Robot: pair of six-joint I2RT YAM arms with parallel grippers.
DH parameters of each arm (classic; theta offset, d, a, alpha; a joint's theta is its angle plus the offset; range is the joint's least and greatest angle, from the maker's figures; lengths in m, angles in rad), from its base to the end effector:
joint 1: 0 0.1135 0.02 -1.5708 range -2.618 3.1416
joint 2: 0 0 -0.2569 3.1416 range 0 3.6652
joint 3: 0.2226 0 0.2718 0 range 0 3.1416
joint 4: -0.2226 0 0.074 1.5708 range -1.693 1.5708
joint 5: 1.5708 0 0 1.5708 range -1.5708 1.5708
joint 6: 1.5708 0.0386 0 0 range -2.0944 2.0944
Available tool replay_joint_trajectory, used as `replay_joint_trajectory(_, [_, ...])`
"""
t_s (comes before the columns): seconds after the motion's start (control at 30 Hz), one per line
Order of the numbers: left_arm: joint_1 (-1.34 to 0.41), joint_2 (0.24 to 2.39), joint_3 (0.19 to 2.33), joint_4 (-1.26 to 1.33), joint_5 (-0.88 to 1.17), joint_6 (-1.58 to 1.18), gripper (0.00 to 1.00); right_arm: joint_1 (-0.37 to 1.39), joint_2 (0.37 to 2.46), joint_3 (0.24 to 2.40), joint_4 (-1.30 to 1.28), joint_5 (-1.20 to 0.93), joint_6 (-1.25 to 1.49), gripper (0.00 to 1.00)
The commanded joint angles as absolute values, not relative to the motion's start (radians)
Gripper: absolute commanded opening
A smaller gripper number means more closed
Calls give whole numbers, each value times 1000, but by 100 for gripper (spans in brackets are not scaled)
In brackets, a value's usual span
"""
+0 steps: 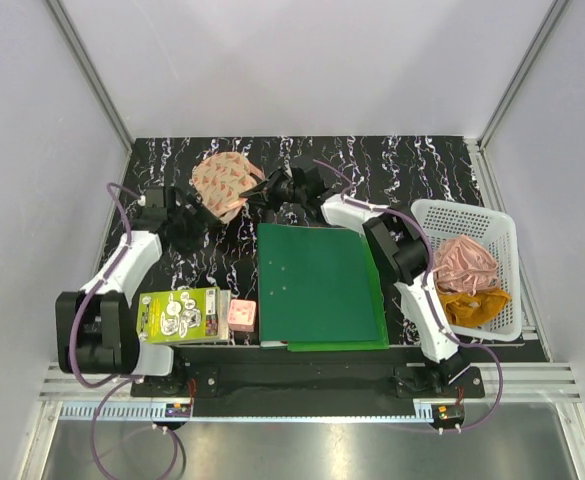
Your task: Place the bra in the laundry bag and zip it closed
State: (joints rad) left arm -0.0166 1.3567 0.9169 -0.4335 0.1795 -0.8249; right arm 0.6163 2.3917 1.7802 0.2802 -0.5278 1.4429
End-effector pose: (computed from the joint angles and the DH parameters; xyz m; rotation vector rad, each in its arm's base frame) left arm 0.3026 -0.0119 0.2201 -0.9131 2.3443 -0.5800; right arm 0.4466 0.3401 0.1506 0.5208 2.2981 1.7371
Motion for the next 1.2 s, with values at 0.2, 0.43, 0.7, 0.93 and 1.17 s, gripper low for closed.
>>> replay_joint_trajectory(0.2, [-6, 1644, 1100, -268, 368, -859, 87, 624, 2218, 1620, 354, -518, 1489, 17])
replay_joint_trajectory(0.43, [0, 1690, 1190, -279, 342, -698, 75, 626, 2163, 1511, 415, -572, 1505, 17])
replay_joint_trajectory(0.7, [0, 1607, 1221, -344, 348, -488, 52, 643, 2258, 1612, 511, -632, 1557, 17])
replay_joint_trajectory(0.93, [-5, 1291, 951, -207, 295, -474, 47, 647, 2260, 1749, 319, -499, 1569, 8])
replay_joint_trajectory(1.17, [-90, 1169, 859, -71, 204, -495, 51, 666, 2232, 1756, 270, -390, 1696, 9])
